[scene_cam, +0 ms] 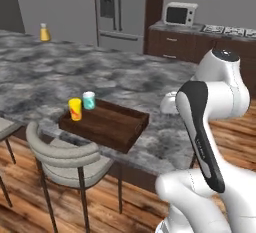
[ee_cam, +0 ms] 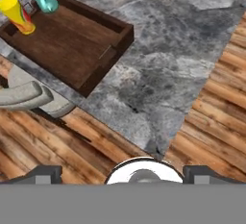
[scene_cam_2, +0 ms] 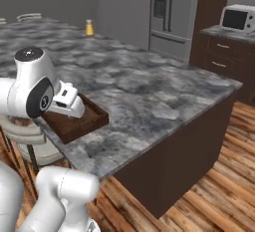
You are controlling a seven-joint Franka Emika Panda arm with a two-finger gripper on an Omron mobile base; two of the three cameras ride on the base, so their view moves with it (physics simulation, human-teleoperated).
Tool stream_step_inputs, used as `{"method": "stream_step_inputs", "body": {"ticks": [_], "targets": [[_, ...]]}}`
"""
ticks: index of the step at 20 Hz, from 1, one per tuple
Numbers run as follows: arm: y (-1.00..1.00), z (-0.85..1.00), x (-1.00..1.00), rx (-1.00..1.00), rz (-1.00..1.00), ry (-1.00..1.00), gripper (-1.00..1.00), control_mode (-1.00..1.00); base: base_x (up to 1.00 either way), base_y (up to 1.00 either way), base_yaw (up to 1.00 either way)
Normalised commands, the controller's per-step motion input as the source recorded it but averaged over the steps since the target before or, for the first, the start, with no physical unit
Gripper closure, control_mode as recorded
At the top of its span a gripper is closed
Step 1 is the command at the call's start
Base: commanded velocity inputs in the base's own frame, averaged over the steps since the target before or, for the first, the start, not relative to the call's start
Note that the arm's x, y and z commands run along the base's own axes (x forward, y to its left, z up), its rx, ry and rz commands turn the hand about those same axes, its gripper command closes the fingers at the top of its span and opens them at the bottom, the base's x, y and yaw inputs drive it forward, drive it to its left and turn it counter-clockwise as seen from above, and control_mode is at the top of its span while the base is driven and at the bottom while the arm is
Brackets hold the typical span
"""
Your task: There is a tray on the dining counter. Grab the cup, mug, and pitcher and place them on the tray. The pitcher may be placed next to the tray if it cannot fit the tray.
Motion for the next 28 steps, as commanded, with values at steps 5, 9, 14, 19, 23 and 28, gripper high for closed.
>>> {"method": "stream_step_inputs", "body": {"ticks": [5,9,14,19,23,28], "targets": [[0.0,0.0,0.0,0.0,0.0,0.0,-1.0,1.0,0.09,-1.0,0.4],[0.0,0.0,0.0,0.0,0.0,0.0,-1.0,1.0,0.14,-0.91,0.6],[0.0,0.0,0.0,0.0,0.0,0.0,-1.0,1.0,0.29,-0.48,0.77],[0.0,0.0,0.0,0.0,0.0,0.0,-1.0,1.0,0.38,-0.63,0.72],[0.0,0.0,0.0,0.0,0.0,0.0,-1.0,1.0,0.0,-1.0,0.54],[0.0,0.0,0.0,0.0,0.0,0.0,-1.0,1.0,0.0,-1.0,0.35]]}}
